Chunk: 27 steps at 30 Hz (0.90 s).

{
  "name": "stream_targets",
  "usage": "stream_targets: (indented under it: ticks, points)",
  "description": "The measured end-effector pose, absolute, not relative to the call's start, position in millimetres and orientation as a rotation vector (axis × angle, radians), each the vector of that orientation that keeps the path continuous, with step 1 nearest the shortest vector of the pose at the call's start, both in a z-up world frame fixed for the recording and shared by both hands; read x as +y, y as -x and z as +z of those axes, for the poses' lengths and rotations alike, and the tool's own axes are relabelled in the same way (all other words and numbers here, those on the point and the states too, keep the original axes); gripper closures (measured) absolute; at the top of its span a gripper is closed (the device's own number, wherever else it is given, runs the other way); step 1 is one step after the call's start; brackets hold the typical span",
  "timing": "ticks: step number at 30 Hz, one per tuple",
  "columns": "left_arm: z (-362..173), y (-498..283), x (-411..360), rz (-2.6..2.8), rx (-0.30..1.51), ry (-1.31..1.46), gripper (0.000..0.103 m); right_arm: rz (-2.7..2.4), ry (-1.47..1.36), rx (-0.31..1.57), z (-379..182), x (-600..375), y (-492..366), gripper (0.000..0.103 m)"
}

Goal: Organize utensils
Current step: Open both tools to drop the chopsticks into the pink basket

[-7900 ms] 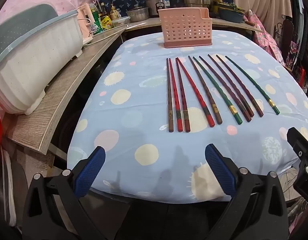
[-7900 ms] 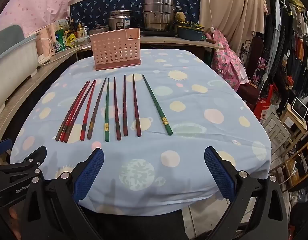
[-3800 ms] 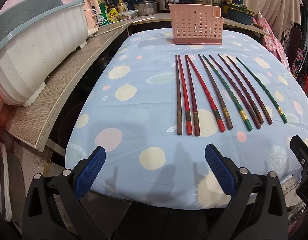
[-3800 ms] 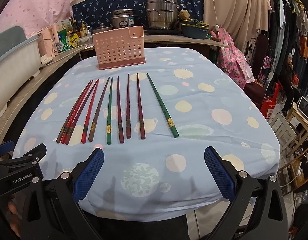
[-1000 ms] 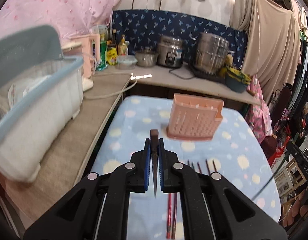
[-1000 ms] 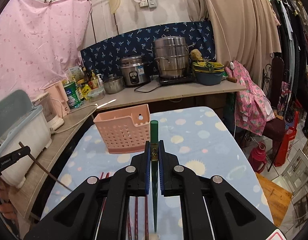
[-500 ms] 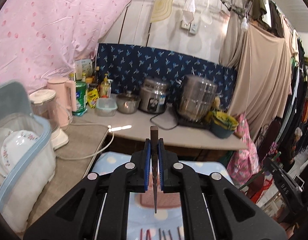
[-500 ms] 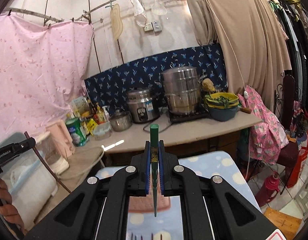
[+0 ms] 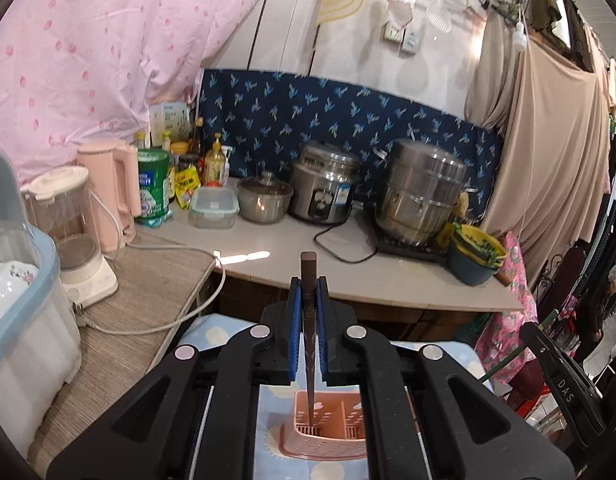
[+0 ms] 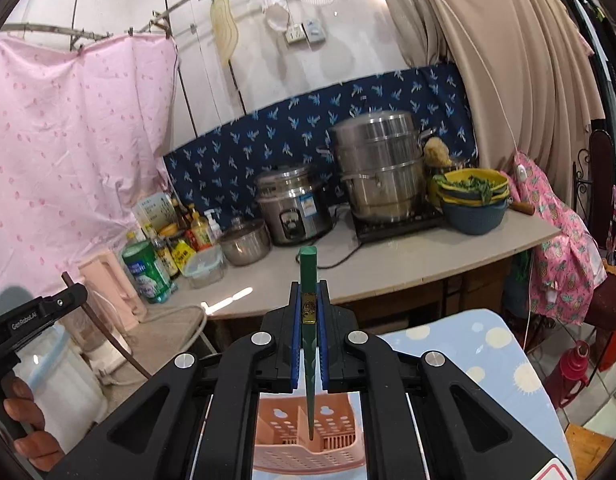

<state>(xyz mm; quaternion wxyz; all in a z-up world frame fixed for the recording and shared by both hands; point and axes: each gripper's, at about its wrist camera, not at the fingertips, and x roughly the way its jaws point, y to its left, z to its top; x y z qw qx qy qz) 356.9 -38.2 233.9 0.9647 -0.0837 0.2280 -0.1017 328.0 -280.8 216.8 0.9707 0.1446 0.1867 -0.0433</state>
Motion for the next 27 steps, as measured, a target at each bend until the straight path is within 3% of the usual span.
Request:
stream_targets:
  ticks: [10, 12, 13, 15, 17, 27]
  points:
    - [187.3, -380.6, -30.6, -0.193, 0.546, 0.182, 0.095, -0.118, -0.268, 0.493, 158.5, -278.4, -355.5, 0.096]
    - [184.6, -382.0, -27.3, -0.199, 0.547, 0.189, 0.094, -0.129, -0.264, 0.489, 156.5, -277.8, -354.9, 0.091]
    - [183.8, -381.8, -24.9, -0.197, 0.547, 0.196, 0.092, -0.135, -0.264, 0.488, 156.9, -277.8, -354.8, 0.088]
    - [184.3, -380.7, -19.2, -0.19, 0.542, 0.209, 0.067, -0.145, -0.27, 0.47, 160.0, -279.8, -349.8, 0.071]
    - [187.5, -375.6, -15.2, -0.178, 0.523, 0.218, 0.055, -0.147, -0.274, 0.45, 165.6, -281.3, -343.0, 0.067]
    - [207.9, -312.9, 6.0, -0.17, 0.482, 0.166, 0.043, -0.115, -0.265, 0.375, 200.5, -274.2, -268.2, 0.054]
